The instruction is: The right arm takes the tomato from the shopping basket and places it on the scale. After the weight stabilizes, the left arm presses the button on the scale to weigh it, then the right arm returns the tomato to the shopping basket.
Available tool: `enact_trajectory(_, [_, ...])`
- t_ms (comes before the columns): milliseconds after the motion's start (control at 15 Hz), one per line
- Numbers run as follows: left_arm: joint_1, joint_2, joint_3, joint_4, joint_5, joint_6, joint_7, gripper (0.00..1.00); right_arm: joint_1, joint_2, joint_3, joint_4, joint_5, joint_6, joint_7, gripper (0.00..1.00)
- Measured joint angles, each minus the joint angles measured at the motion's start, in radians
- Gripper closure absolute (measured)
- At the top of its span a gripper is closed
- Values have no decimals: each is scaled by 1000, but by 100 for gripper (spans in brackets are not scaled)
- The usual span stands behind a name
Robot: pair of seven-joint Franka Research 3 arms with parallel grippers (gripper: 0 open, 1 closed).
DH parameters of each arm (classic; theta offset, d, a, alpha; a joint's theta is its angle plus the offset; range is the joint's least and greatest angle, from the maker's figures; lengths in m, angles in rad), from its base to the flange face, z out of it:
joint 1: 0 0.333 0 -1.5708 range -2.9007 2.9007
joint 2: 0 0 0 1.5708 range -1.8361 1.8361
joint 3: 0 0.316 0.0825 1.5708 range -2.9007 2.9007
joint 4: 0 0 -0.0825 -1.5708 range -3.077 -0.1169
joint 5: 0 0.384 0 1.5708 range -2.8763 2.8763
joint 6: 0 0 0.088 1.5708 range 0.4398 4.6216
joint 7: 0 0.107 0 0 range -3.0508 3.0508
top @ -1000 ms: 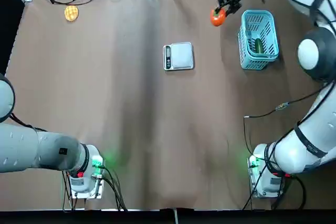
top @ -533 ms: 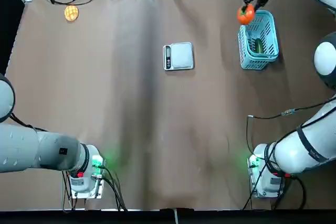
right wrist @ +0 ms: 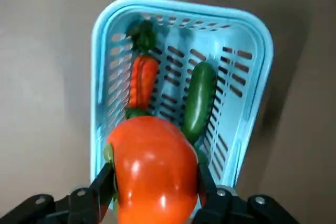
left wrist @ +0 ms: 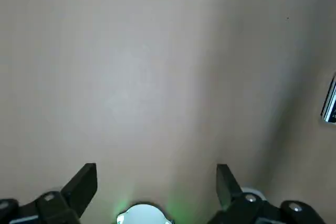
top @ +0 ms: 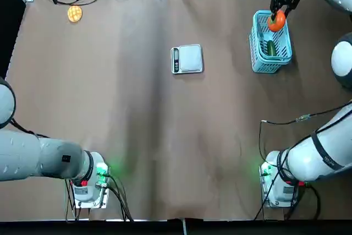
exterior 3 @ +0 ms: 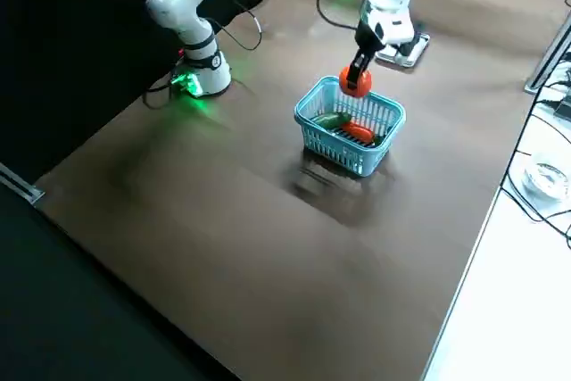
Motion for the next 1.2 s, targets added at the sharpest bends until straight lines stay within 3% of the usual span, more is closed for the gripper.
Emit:
enact_trajectory(467, [-2,0,-1,0,0,0,0,0,-16,159,2,-16,-14,159,0,33])
enact_trajectory(733, [-1,0,-1,0,0,-1,0,0,-16,177,3,-65,-19,224,0,33])
enact_trajectory(1200, [-2,0,-1,0,0,-2,0,0,-16,177,3,-102,-20,238,0,33])
